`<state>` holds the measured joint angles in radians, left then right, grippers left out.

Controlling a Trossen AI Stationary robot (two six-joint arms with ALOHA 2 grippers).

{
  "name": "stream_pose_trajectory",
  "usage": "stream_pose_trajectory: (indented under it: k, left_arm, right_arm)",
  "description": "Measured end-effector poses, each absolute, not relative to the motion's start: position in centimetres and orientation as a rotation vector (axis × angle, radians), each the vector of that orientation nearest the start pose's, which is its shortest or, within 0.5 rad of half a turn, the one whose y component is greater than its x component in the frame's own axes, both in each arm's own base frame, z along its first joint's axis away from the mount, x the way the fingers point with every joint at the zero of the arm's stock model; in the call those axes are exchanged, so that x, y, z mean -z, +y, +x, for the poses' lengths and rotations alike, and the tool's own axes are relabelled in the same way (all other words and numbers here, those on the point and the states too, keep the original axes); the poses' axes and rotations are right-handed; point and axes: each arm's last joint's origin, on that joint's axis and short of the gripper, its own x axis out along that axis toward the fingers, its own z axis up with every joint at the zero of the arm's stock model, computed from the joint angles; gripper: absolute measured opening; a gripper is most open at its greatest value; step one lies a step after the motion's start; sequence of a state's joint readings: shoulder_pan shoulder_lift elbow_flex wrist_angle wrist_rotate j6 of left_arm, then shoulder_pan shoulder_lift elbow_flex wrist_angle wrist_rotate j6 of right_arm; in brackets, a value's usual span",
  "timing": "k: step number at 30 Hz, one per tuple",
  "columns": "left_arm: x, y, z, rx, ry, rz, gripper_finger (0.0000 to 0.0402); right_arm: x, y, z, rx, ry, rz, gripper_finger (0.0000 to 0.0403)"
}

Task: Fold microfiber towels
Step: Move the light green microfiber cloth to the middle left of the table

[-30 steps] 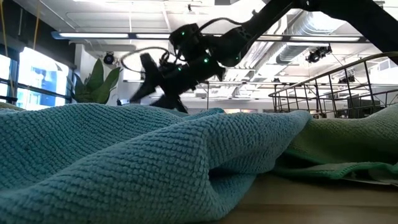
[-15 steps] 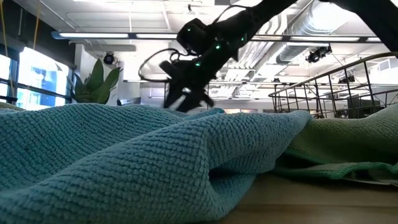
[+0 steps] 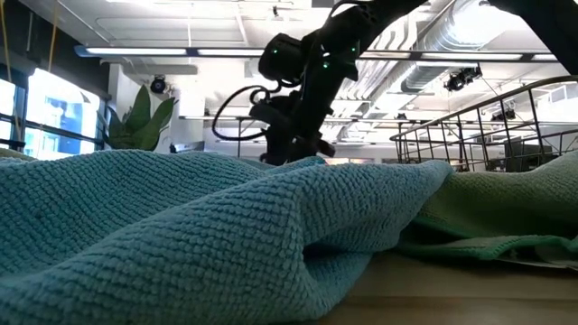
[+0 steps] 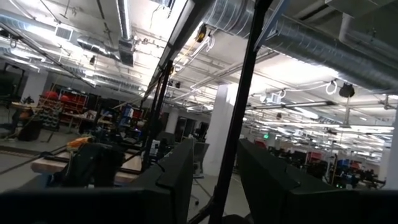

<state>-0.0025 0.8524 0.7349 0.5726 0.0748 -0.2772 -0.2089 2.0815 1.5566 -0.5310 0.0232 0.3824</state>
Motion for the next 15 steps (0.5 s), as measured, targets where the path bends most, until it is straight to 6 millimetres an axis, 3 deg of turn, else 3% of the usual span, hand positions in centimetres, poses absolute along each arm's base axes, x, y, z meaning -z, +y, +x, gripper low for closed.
stream_pose_trajectory:
  k: [8, 15]
  left_arm:
    - [-37.56, -0.26, 18.34, 0.138, -0.442, -0.256, 0.0115]
    - [-37.56, -0.26, 18.34, 0.138, -0.441, -0.256, 0.0115]
  right_arm:
    - [-17.90, -9.18, 42.94, 0.291, 1.032, 0.234, 0.0204]
    - [-17.55, -9.34, 43.73, 0.265, 0.974, 0.187, 0.0199]
